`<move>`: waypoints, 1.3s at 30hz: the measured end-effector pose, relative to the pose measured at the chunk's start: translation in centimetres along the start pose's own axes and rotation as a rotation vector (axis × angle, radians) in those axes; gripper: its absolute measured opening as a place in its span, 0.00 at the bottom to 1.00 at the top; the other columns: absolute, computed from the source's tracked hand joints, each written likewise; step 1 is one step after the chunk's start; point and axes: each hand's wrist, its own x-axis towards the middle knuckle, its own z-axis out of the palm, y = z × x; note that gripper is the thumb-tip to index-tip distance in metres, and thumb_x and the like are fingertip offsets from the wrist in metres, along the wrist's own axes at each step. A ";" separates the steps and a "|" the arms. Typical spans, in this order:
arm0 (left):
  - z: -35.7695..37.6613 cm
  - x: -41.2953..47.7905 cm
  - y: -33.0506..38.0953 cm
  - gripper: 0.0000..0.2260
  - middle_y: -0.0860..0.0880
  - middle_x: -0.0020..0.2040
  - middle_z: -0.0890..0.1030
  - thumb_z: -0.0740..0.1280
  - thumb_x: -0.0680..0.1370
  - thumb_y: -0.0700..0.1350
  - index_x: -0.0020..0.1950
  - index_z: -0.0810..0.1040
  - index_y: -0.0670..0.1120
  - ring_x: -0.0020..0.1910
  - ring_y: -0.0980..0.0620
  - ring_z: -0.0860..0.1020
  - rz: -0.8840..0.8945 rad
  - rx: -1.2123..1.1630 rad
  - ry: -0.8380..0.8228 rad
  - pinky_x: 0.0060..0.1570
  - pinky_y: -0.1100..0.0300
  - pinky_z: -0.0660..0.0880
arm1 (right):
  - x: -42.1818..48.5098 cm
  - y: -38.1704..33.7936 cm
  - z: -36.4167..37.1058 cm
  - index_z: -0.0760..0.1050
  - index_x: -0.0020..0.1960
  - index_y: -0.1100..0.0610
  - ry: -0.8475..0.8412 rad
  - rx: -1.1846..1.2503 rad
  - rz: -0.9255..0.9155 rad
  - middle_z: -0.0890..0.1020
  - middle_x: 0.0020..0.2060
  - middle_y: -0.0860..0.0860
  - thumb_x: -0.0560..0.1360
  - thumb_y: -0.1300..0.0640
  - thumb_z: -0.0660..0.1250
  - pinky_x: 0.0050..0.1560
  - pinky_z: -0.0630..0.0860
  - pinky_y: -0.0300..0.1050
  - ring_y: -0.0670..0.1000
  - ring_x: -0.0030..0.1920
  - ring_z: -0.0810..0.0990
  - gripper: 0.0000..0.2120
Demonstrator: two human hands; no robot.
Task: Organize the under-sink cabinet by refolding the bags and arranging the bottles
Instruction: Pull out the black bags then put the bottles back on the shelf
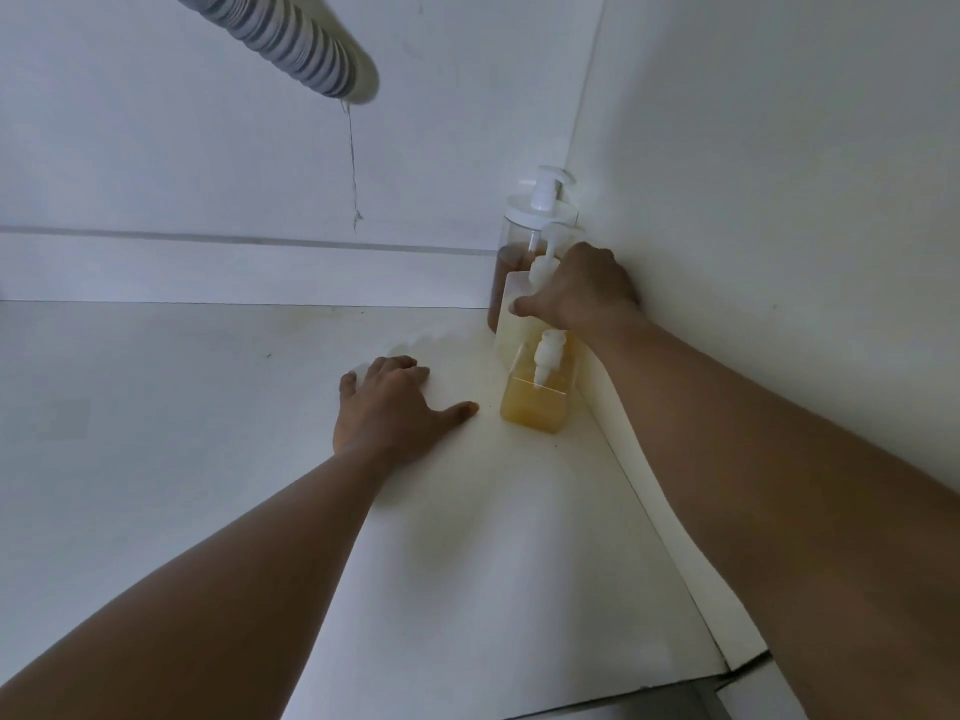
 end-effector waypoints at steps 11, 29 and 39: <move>-0.1 -0.2 0.0 0.39 0.51 0.72 0.72 0.63 0.70 0.75 0.71 0.75 0.50 0.74 0.51 0.65 0.012 0.003 0.008 0.75 0.43 0.54 | -1.0 0.0 -0.6 0.75 0.59 0.51 0.118 -0.071 -0.127 0.82 0.50 0.51 0.66 0.39 0.78 0.43 0.70 0.44 0.55 0.52 0.82 0.28; -0.5 -0.6 0.3 0.37 0.50 0.74 0.71 0.62 0.72 0.74 0.71 0.75 0.50 0.75 0.51 0.65 0.009 0.018 -0.016 0.76 0.45 0.54 | -2.9 -0.9 -2.0 0.74 0.57 0.53 0.054 -0.137 -0.076 0.80 0.52 0.52 0.74 0.42 0.71 0.43 0.70 0.47 0.56 0.53 0.81 0.19; -0.6 -2.2 0.1 0.33 0.49 0.76 0.69 0.61 0.76 0.70 0.73 0.73 0.51 0.76 0.51 0.64 0.020 0.016 -0.026 0.78 0.48 0.53 | -8.3 0.7 0.4 0.71 0.67 0.56 -0.114 -0.451 -0.152 0.65 0.64 0.56 0.75 0.55 0.71 0.44 0.71 0.51 0.57 0.58 0.73 0.22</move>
